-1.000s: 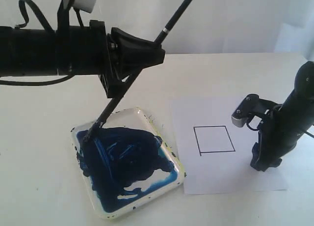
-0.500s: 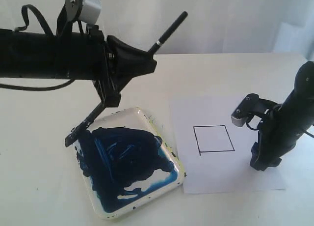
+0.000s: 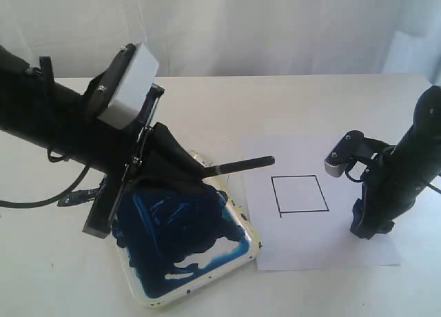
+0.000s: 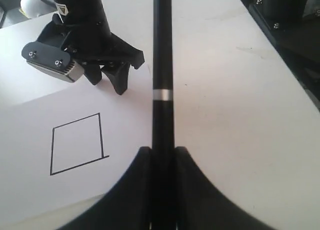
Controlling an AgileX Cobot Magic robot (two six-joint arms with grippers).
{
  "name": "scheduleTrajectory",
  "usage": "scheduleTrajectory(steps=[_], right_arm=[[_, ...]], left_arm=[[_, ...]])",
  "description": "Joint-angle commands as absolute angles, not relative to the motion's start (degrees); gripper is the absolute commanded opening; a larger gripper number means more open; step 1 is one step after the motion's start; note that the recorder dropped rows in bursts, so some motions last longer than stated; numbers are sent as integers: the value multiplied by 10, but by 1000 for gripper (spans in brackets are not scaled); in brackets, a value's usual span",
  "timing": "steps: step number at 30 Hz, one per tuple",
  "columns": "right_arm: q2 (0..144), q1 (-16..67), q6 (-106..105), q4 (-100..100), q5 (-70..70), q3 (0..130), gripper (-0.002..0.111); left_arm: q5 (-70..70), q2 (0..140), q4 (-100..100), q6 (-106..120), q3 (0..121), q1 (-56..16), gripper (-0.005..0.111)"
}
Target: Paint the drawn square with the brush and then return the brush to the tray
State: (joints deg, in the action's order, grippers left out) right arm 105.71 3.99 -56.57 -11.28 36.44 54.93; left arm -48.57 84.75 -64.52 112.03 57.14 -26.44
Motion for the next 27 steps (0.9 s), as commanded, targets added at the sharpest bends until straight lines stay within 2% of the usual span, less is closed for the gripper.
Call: scheduleTrajectory(steps=[1, 5, 8, 12, 15, 18, 27], right_arm=[[1069, 40, -567, -108, 345, 546, 57], [1069, 40, -567, -109, 342, 546, 57], [1069, 40, -567, -109, 342, 546, 57], [1069, 40, -567, -109, 342, 546, 57], [1069, 40, -567, -109, 342, 546, 57], [1069, 40, -567, -109, 342, 546, 57], [1069, 40, -567, -110, 341, 546, 57]], left_arm=[[-491, 869, -645, 1210, 568, -270, 0], [-399, 899, -592, 1210, 568, -307, 0], [-384, 915, -601, 1210, 568, -316, 0], [-395, 924, -832, 1210, 568, -316, 0], [-375, 924, -934, 1210, 568, -316, 0], [-262, 924, -999, 1192, 568, -316, 0], [-4, 924, -999, 846, 580, -310, 0]])
